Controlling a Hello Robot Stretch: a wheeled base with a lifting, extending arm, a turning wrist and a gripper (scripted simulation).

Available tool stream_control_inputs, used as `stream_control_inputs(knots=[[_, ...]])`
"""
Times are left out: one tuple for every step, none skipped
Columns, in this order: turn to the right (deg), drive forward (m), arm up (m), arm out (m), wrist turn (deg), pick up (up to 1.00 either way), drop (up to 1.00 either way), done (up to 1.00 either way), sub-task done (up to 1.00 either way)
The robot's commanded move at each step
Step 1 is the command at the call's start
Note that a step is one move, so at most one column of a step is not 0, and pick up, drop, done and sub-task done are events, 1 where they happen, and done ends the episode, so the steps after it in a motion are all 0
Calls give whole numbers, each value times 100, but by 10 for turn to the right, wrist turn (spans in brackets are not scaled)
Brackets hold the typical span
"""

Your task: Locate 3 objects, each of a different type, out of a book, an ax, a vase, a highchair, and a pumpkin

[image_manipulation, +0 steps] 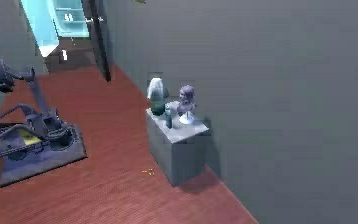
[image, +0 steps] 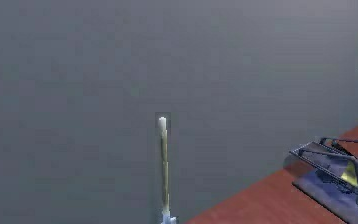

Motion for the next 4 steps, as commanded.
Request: stream_control_inputs(knots=[[450,0,0,0,0,0,0,0,0],[180,0,0,0,0,0,0,0,0],[0,100,0,0,0,0,0,0,0],[60,0,0,0,0,0,0,0,0]])
